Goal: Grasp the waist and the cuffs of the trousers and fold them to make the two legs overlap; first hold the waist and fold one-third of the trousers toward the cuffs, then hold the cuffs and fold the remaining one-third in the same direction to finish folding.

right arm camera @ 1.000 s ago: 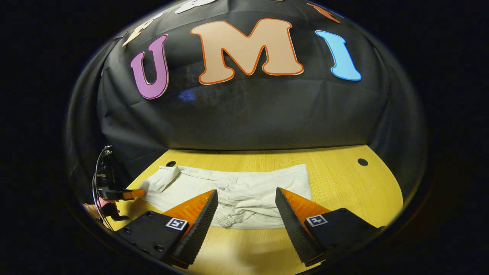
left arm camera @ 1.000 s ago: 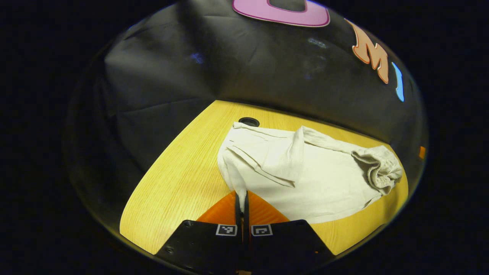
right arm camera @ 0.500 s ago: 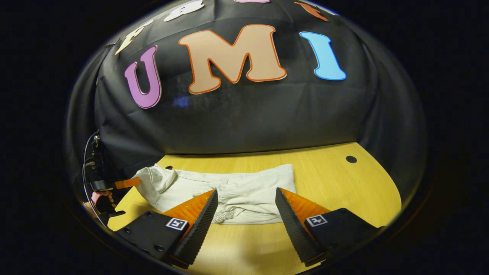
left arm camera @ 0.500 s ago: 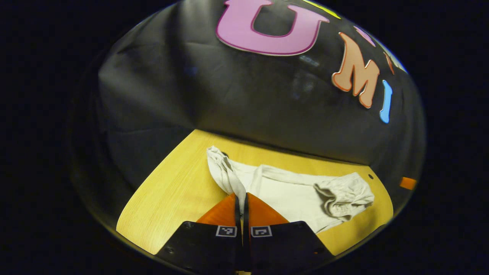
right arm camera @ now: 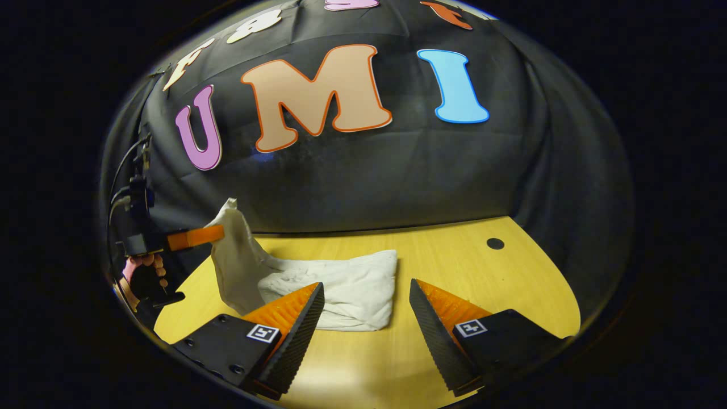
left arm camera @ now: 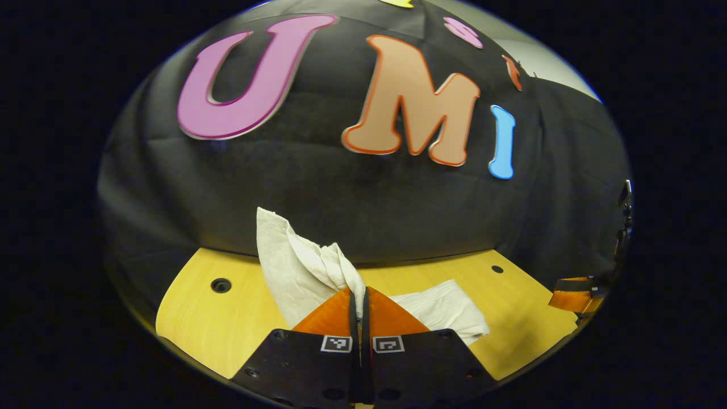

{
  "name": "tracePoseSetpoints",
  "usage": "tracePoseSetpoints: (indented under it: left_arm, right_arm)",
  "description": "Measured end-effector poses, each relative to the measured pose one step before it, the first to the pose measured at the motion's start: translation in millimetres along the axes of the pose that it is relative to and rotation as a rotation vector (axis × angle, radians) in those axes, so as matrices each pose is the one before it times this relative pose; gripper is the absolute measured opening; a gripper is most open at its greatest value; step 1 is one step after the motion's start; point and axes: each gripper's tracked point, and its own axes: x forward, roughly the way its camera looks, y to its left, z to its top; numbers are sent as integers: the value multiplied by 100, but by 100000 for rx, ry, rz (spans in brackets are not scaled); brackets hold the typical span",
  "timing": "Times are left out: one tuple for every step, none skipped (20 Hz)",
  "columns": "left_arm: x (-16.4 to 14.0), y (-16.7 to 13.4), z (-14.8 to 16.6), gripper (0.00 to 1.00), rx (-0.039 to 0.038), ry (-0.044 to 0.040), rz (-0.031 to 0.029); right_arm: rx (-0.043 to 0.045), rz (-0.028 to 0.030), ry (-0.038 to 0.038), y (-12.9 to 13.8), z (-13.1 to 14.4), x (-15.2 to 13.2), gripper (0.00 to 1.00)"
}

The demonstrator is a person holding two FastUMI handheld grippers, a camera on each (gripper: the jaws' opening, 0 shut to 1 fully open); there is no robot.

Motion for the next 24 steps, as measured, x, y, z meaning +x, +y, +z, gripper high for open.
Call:
tracePoseSetpoints:
  left_arm:
    - [897,-2436,704,0,1398,-727,-2670]
    - [780,-2244,146,0,1319,-102,-2631]
    - [772,-2152,-3,0,1719,155,-2673]
    - [625,-2019,-384,0,1750,1240,-2247]
    - [729,-1944,-576,0,1225,2056,-1912]
    - [710,-1701,-799,0,625,1922,-2009]
    - [530,-1085,-754,0,176,1423,-1195]
    - [232,-844,-918,0,90,1651,-384]
    - [125,-634,-1334,0,116,2394,-230]
    - [163,-574,-1194,0,131,2073,-349]
    - [870,-641,-1884,1,-89,2084,-487]
    - [257,-529,-1215,0,-128,2020,-442]
    - [327,-659,-1132,3,-106,1783,-491]
    - [389,-684,-1046,5,91,2017,-310]
    - [313,-547,-786,11,135,1400,-280]
    - [299,-425,-673,8,361,1042,-32]
    - [233,-188,-556,11,219,669,43]
    - [-2,-315,-298,14,-294,685,-664]
    - [-12,-278,-283,34,-291,627,130]
    - [22,-281,-251,36,42,784,-91]
    - [-197,-300,-323,53,357,776,178]
    - [-320,33,158,70,196,-314,602]
    - [-386,113,180,86,-323,-1128,679]
    - [-363,-35,496,93,-729,-1921,-69]
  right_arm:
    - [-56,-413,126,-913,-71,-190,97]
    - [-23,-591,167,-1014,-71,-186,97]
    - [-1,-694,139,-1108,-69,-196,97]
    - [11,-750,318,-1002,-97,-244,97]
    - [-17,-692,263,-1006,-182,-286,97]
    - [-128,-637,198,-851,-85,-232,97]
    - [-265,-588,187,-894,-157,-216,97]
    - [-259,-565,-12,-773,-26,-236,97]
    - [-15,-434,189,-659,-66,-143,97]
    - [176,-329,279,-633,-143,-195,97]
    - [121,-266,287,-578,-298,-47,97]
    - [45,-229,321,-448,-230,-43,97]
    - [-27,-148,353,-360,-148,-142,97]
    - [-20,110,309,-212,-155,-100,97]
    - [-32,261,185,-100,-165,-116,97]
    - [-152,397,49,-42,-86,-42,97]
    - [-295,417,97,82,-122,-79,97]
    - [-390,416,-11,55,13,-262,97]
    - [-366,590,-252,126,42,-117,97]
    - [-163,779,-271,227,56,-138,97]
    - [-88,693,-110,291,-34,-198,96]
    - [-331,616,-87,297,11,-102,97]
    - [-366,558,-185,323,-51,-121,96]
    - [-126,675,-164,395,23,-144,97]
